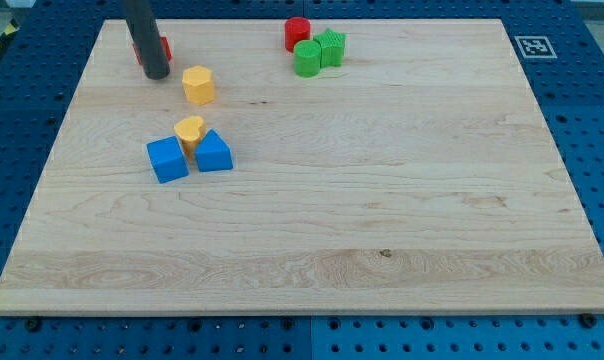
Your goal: Push the red star to the bottom of the red circle
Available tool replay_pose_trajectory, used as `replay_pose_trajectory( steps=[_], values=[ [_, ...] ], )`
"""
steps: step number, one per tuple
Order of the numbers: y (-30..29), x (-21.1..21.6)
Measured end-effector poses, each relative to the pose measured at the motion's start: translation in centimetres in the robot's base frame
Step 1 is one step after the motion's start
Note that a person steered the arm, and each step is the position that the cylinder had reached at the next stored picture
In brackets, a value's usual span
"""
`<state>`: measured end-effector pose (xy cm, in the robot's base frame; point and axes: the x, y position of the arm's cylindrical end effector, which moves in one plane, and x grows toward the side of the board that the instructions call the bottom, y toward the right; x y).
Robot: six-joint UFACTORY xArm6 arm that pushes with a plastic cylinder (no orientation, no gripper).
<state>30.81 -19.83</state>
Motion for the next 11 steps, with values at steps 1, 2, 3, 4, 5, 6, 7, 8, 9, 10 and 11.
replay_pose_trajectory(
  steps=[1,2,3,4,5,6,7,8,9,10,11],
  values=[
    [-1.6,0.5],
    [-5.5,0.0],
    [-7.0,-3.4],
    [-7.0,-4.1],
    [-5.9,-3.6],
    [-2.0,-3.2],
    [2.0,-3.2],
    [5.3,-3.6],
    [6.4,-4.6],
    [8.3,-4.8],
    [11.0,-4.8]
  ],
)
